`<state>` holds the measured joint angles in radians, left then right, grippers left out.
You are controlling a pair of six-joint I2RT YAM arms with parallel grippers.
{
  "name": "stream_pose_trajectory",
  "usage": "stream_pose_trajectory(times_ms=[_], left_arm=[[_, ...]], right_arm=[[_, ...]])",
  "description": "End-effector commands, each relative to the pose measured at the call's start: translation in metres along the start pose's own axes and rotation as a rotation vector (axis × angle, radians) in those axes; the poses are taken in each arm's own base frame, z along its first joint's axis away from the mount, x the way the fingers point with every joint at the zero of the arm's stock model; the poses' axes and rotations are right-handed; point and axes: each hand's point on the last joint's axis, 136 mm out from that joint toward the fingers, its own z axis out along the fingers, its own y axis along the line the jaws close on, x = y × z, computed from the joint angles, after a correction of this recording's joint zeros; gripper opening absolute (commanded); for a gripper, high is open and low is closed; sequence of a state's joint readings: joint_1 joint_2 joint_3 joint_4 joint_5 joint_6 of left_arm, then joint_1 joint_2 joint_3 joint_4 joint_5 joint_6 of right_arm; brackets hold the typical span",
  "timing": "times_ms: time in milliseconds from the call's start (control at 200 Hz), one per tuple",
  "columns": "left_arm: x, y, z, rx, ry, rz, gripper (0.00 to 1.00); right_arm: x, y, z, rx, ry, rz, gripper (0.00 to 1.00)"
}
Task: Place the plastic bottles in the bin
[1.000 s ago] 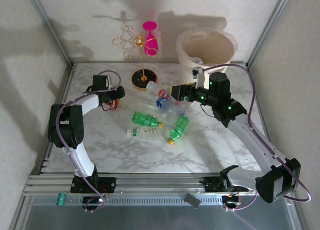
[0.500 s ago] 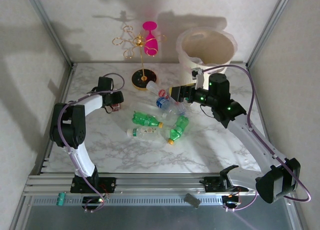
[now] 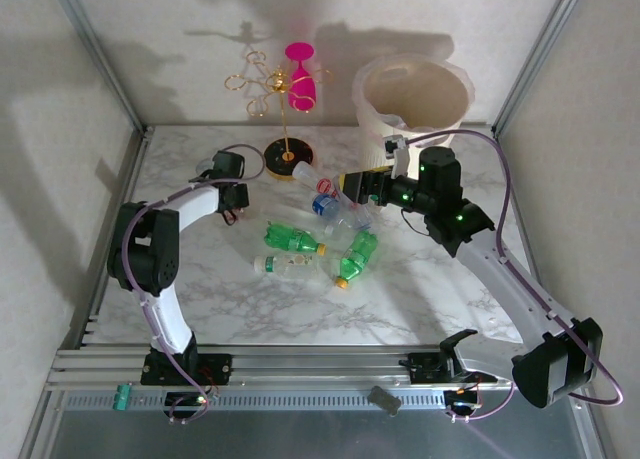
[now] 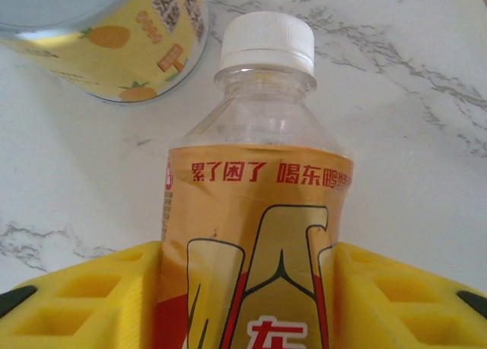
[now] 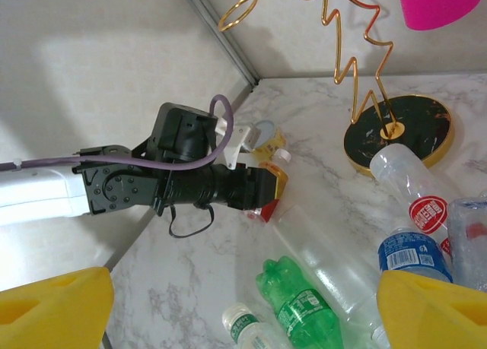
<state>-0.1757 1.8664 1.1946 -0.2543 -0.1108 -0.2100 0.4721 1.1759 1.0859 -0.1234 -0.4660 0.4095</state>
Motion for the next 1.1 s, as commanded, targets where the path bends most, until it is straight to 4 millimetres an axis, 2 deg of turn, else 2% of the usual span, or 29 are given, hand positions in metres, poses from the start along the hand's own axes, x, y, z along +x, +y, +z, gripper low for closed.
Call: stream_pose_trajectory(times_ms=[0, 190, 290, 360, 466, 536, 691, 896, 1096], left_arm=[[-0.014, 0.007, -0.026, -0.023, -0.054, -0.038, 0.44], [-0.035, 0.000, -0.076, 0.082, -0.149, -0.111, 0.43], [-0.046, -0.010, -0.113, 0.161, -0.218, -0.135, 0.42], [-0.050, -0.024, -0.142, 0.242, -0.267, -0.135, 0.43], [-0.050, -0.052, -0.194, 0.383, -0.335, -0.096, 0.43], [-0.047, -0.063, -0.228, 0.459, -0.393, -0.061, 0.44], [-0.026, -0.086, -0.289, 0.656, -0.508, 0.037, 0.45], [0.008, -0.111, -0.323, 0.793, -0.580, 0.176, 0.44], [0.019, -0.130, -0.343, 0.828, -0.644, 0.270, 0.44]], right_arm=[[-0.006, 0.011, -0.008, -0.016, -0.029, -0.006, 0.90], [-0.011, 0.014, -0.013, -0.015, -0.054, 0.005, 0.89], [-0.012, 0.015, -0.014, -0.019, -0.062, 0.014, 0.89], [-0.010, 0.012, -0.013, -0.014, -0.064, 0.021, 0.88], [-0.005, 0.003, -0.008, 0.016, -0.058, 0.041, 0.88], [-0.001, 0.003, -0.006, 0.003, -0.050, 0.055, 0.88], [0.000, 0.010, -0.002, -0.043, -0.049, 0.079, 0.88], [-0.005, 0.044, 0.005, -0.165, -0.030, 0.068, 0.89], [-0.012, 0.074, 0.016, -0.219, -0.020, 0.048, 0.94]])
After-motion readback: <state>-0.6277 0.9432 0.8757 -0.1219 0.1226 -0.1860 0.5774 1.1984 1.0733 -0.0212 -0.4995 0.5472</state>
